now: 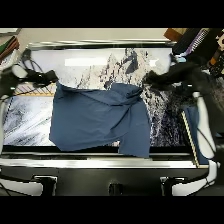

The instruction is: Fold the clothes and pants, and hang the long-sleeved shirts on hangers.

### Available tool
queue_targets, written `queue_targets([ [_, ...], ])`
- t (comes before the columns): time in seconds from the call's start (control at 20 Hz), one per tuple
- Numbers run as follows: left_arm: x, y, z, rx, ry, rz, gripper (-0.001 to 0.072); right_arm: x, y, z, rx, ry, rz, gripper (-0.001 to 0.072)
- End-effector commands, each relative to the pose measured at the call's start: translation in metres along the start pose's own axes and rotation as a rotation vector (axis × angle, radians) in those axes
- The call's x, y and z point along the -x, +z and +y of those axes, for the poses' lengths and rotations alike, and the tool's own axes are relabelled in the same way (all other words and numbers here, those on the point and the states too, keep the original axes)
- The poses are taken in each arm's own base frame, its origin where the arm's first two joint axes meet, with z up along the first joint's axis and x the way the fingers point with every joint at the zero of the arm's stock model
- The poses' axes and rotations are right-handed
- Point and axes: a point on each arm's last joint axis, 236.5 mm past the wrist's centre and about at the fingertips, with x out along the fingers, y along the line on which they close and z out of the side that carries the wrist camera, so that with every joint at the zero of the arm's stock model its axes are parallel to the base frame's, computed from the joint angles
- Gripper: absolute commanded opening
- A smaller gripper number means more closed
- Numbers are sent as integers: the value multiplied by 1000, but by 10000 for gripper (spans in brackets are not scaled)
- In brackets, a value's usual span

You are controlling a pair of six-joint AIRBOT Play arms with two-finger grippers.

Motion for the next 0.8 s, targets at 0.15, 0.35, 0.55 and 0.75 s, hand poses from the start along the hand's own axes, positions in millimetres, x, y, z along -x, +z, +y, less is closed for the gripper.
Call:
queue_targets([
  [0.15,102,-58,58,42,72,108,515,68,-90,-107,-3,-63,151,480],
  [0.35,122,-139,62,146,32,168,515,19,-165,-108,-119,54,268,481],
  [0.55,130,-183,51,236,-42,185,515,-7,-179,-108,-148,86,246,480],
  [0.75,131,-197,45,265,-71,204,532,-41,-194,-98,-119,89,303,480],
])
